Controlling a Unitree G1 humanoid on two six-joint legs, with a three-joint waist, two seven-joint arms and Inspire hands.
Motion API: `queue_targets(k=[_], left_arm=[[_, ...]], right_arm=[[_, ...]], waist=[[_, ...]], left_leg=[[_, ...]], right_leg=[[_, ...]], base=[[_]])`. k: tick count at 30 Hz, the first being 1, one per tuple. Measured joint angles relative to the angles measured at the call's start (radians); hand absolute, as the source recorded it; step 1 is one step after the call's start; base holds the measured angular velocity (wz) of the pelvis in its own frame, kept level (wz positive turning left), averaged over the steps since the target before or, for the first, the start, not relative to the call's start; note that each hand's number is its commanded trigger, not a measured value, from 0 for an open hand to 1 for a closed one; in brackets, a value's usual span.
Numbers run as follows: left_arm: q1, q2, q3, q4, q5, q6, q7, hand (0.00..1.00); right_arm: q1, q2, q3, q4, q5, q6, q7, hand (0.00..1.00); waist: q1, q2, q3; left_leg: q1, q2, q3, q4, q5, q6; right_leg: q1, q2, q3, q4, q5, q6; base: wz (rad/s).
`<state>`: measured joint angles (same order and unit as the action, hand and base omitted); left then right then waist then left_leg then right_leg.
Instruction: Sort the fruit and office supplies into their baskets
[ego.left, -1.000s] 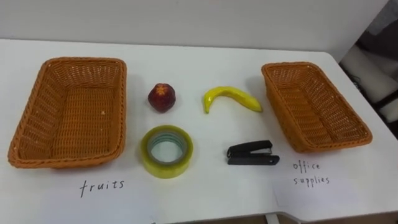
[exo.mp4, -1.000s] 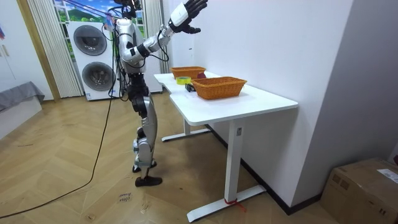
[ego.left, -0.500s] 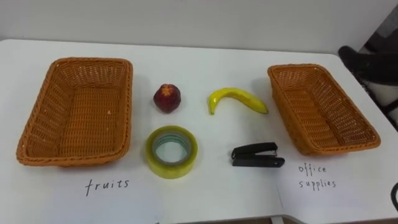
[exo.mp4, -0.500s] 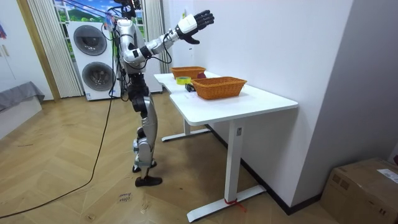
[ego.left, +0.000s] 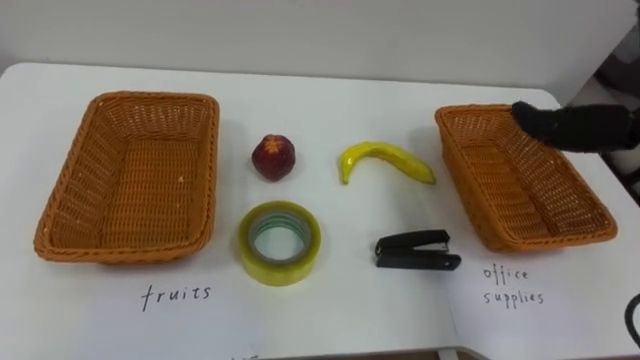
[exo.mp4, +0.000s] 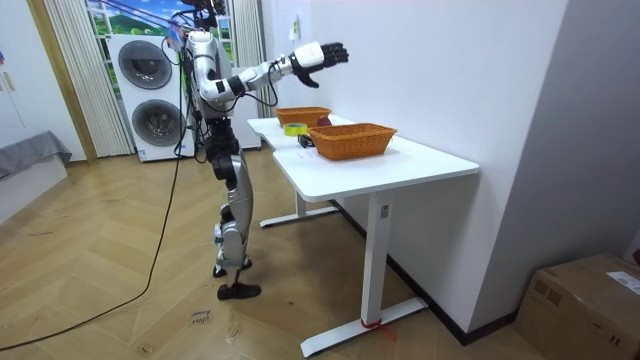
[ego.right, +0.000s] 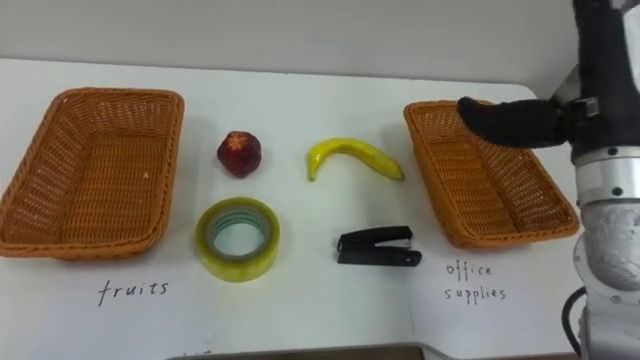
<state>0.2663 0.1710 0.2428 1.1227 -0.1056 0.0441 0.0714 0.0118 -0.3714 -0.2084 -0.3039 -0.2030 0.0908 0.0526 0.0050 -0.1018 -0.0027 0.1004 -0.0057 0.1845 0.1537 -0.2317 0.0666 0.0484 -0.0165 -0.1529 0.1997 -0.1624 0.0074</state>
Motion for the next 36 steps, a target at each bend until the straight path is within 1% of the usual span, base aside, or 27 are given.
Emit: queue_targets(k=[2,5,9,17,21,24,27,29,34,36], left_arm=[[0.001,0.001,-0.012,0.001,0.000,0.000,0.003,0.00],[0.001,0.001,-0.012,0.003,0.000,0.000,0.002,0.00],[-0.001,0.006,-0.011,0.001,0.001,0.000,-0.010,0.00],[-0.024,0.009,-0.011,0.002,0.010,0.000,-0.046,0.00],[-0.034,0.009,-0.012,0.002,0.009,0.000,-0.062,0.00],[-0.042,0.010,-0.014,0.003,0.009,0.000,-0.069,0.00],[-0.044,0.019,-0.015,0.009,0.009,-0.001,-0.084,0.00],[-0.044,0.021,-0.015,0.010,0.009,-0.001,-0.084,0.00],[-0.046,0.027,-0.047,0.010,0.006,-0.001,-0.085,0.00],[-0.045,0.029,-0.059,0.010,0.001,0.000,-0.086,0.00]], right_arm=[[0.000,0.000,0.027,0.010,0.000,0.023,0.038,0.00],[0.000,0.000,0.040,0.010,0.000,0.030,0.093,0.00],[0.000,0.000,0.040,0.010,-0.015,0.033,0.145,0.00],[-0.001,0.000,0.040,0.010,-0.114,0.037,0.295,0.00],[-0.001,0.000,0.040,0.010,-0.139,0.042,0.349,0.00],[-0.001,0.000,0.043,0.010,-0.142,0.042,0.387,0.00],[-0.001,0.000,0.059,0.010,-0.143,0.042,0.421,0.00],[-0.001,0.000,0.074,0.010,-0.145,0.042,0.445,0.00],[0.019,0.000,0.097,0.013,-0.148,0.044,0.467,0.00],[0.025,0.000,0.118,0.014,-0.151,0.054,0.479,0.00]], waist=[[0.003,-0.002,-0.0008],[0.008,-0.004,-0.0010],[0.011,-0.008,-0.0003],[0.017,-0.012,0.0010],[0.025,-0.014,0.0014],[0.032,-0.020,0.0050],[0.033,-0.026,0.0085],[0.035,-0.031,0.0128],[0.054,-0.030,0.0131],[0.055,-0.027,0.0133]], left_leg=[[0.000,0.000,0.000,0.000,0.000,0.000],[0.001,0.000,0.000,0.000,0.000,0.000],[0.000,0.000,-0.001,0.008,0.000,0.000],[-0.001,0.000,-0.001,0.001,0.000,0.000],[-0.001,0.000,-0.001,-0.001,0.000,0.000],[-0.001,0.000,-0.003,0.001,0.000,0.000],[-0.001,0.000,-0.007,0.004,0.000,0.000],[-0.001,0.000,-0.007,0.002,0.000,0.000],[-0.002,0.000,-0.010,0.001,0.000,0.000],[-0.003,-0.001,-0.013,0.001,0.000,0.000]], right_leg=[[0.001,0.000,0.000,-0.001,0.000,0.000],[0.004,0.000,0.001,-0.005,0.000,-0.001],[0.007,0.001,0.005,-0.013,0.003,-0.001],[0.004,0.002,0.010,-0.014,0.005,-0.001],[0.004,0.003,0.011,-0.014,0.005,-0.001],[0.004,0.003,0.008,-0.015,0.005,-0.001],[0.004,0.003,0.003,-0.015,0.005,-0.001],[0.004,0.003,0.002,-0.015,0.005,-0.001],[0.006,0.002,-0.002,-0.017,0.005,-0.001],[0.006,0.002,-0.003,-0.017,0.005,-0.001]], base=[[0.00],[0.00],[0.00],[0.00],[0.00],[0.00],[0.04],[0.00],[0.02],[0.05]])
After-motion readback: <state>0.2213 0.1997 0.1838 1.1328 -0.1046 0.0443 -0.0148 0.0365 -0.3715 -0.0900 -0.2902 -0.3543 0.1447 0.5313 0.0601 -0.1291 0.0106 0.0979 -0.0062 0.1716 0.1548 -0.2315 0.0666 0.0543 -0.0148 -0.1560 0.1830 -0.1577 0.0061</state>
